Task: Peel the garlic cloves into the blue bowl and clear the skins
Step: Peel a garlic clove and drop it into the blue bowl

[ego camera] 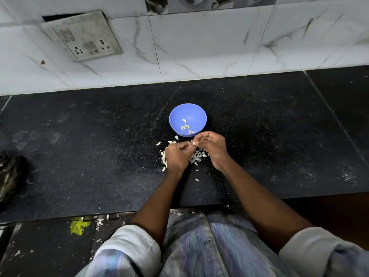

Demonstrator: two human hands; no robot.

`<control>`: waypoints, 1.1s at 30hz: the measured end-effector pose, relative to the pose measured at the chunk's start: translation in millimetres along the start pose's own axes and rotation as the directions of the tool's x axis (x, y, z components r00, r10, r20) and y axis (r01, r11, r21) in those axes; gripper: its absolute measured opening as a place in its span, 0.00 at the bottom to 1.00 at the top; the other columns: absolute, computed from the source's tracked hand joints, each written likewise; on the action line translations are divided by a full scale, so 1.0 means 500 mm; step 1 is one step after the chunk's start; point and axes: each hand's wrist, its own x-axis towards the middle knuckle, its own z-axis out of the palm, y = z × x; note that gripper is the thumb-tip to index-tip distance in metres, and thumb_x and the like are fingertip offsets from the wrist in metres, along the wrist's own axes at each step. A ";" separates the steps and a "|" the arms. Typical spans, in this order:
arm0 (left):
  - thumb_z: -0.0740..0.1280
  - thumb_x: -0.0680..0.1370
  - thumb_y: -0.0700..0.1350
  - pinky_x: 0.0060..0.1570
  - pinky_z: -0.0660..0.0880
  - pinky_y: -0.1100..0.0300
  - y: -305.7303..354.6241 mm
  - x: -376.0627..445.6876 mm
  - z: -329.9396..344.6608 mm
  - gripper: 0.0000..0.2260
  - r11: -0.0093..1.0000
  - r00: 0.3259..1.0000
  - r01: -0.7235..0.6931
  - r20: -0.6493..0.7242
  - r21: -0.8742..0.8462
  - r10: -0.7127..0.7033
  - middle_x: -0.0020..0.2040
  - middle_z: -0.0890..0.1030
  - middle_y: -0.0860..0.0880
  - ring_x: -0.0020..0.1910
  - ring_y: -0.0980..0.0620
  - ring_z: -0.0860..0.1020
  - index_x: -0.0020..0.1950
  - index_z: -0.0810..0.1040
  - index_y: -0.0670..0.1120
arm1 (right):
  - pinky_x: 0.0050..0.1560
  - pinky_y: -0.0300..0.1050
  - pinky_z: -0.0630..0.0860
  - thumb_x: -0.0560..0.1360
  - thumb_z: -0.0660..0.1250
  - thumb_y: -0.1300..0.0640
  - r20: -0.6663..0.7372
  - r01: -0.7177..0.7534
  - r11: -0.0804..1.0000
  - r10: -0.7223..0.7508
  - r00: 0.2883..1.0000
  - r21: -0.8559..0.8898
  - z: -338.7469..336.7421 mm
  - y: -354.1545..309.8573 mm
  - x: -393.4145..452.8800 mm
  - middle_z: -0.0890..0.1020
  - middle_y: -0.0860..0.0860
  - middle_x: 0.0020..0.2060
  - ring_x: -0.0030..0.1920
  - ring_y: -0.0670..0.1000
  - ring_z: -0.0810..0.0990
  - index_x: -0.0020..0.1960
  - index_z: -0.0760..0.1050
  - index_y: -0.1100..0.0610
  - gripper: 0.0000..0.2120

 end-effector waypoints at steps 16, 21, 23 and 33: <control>0.79 0.76 0.44 0.44 0.84 0.55 -0.014 0.005 -0.012 0.03 0.991 0.992 0.116 -0.048 0.065 -0.113 0.38 0.87 0.58 0.38 0.59 0.86 0.46 0.90 0.53 | 0.51 0.44 0.82 0.69 0.73 0.76 -0.106 -0.075 0.994 0.082 0.991 0.074 -0.008 -0.005 0.005 0.86 0.62 0.46 0.48 0.54 0.85 0.53 0.82 0.66 0.14; 0.77 0.77 0.43 0.43 0.84 0.57 -0.001 0.001 -0.010 0.04 0.978 0.998 0.019 -0.055 0.208 -0.007 0.41 0.88 0.57 0.39 0.61 0.85 0.49 0.89 0.52 | 0.48 0.42 0.82 0.69 0.73 0.76 -0.135 -0.052 0.998 0.048 0.990 -0.026 -0.007 0.000 0.004 0.86 0.63 0.45 0.45 0.51 0.85 0.51 0.83 0.65 0.13; 0.77 0.76 0.50 0.39 0.80 0.59 0.008 -0.002 -0.009 0.03 0.958 0.996 0.028 -0.088 0.284 -0.003 0.35 0.86 0.56 0.34 0.57 0.83 0.44 0.89 0.52 | 0.50 0.46 0.84 0.70 0.73 0.76 -0.133 -0.054 0.998 0.048 0.990 -0.038 -0.006 0.002 0.005 0.86 0.61 0.44 0.44 0.51 0.85 0.49 0.83 0.64 0.12; 0.79 0.74 0.54 0.40 0.78 0.57 0.006 -0.004 -0.014 0.08 0.907 0.996 0.058 -0.090 0.417 -0.022 0.36 0.85 0.55 0.36 0.52 0.83 0.41 0.86 0.52 | 0.44 0.40 0.82 0.72 0.72 0.74 -0.110 -0.052 0.993 0.040 0.993 -0.106 -0.002 0.004 -0.001 0.86 0.61 0.43 0.42 0.50 0.85 0.50 0.83 0.64 0.10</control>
